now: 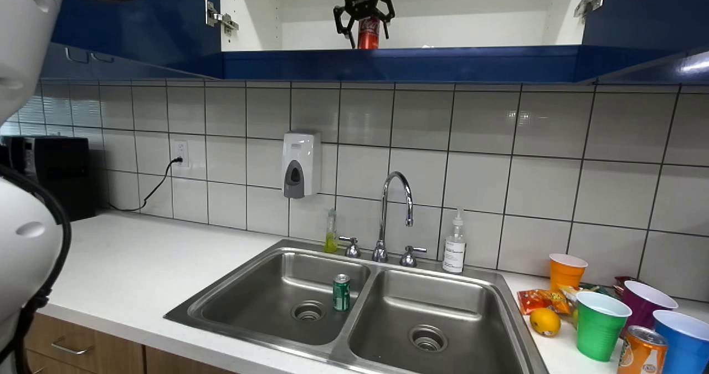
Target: Move the Cola can to the open cabinet
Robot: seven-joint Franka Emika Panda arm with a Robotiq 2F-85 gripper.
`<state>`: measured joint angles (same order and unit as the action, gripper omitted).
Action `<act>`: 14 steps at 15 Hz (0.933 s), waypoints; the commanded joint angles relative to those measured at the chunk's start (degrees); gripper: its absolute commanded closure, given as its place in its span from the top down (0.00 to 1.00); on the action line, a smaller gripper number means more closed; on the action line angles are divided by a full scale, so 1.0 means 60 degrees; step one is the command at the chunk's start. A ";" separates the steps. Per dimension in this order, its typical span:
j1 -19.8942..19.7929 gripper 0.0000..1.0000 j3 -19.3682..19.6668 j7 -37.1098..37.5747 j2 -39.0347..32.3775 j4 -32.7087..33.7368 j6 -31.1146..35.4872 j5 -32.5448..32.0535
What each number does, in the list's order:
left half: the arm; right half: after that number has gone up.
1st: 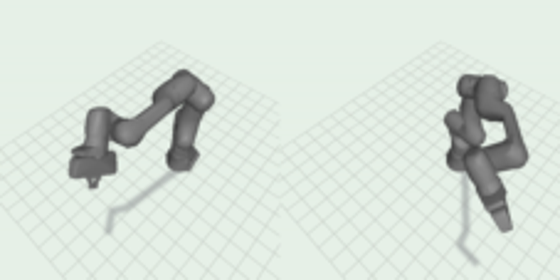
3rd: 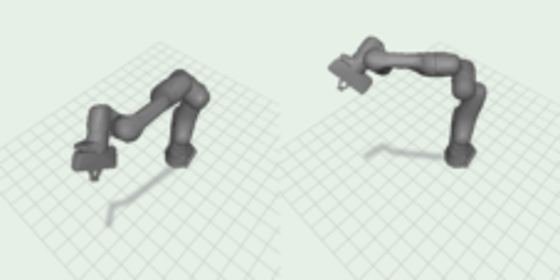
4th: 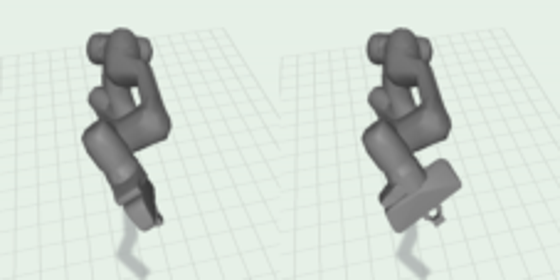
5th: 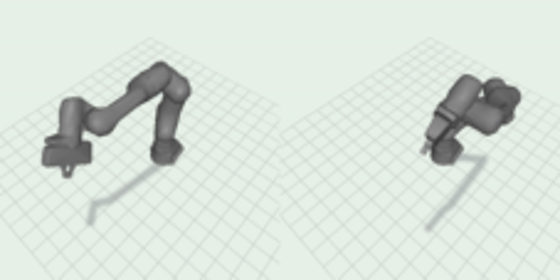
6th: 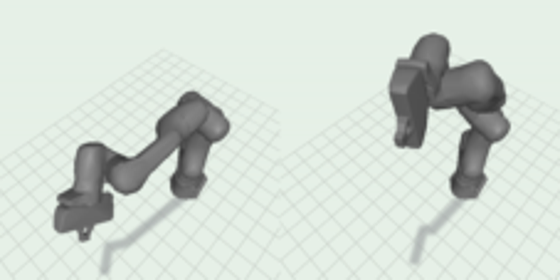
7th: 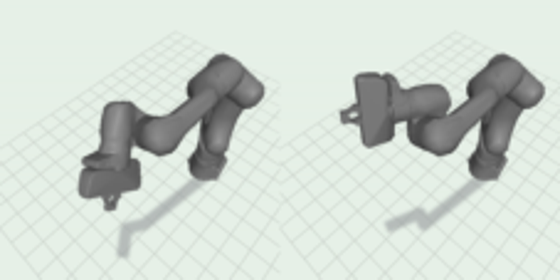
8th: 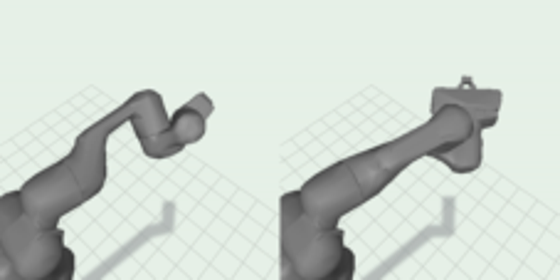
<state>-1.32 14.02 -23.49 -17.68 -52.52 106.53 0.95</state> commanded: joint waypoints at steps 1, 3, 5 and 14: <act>-0.0208 1.00 0.0009 -0.0027 -0.0306 0.0505 -0.0372 0.0265; -0.0236 1.00 0.0009 -0.0074 -0.0289 0.0509 -0.0386 0.0293; -0.0242 1.00 -0.0008 -0.0106 -0.0235 0.0495 -0.0401 0.0341; -0.0034 1.00 -0.0025 -0.0128 0.0376 0.0231 -0.1337 0.0435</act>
<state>-1.69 14.11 -23.58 -17.59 -50.52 102.55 3.33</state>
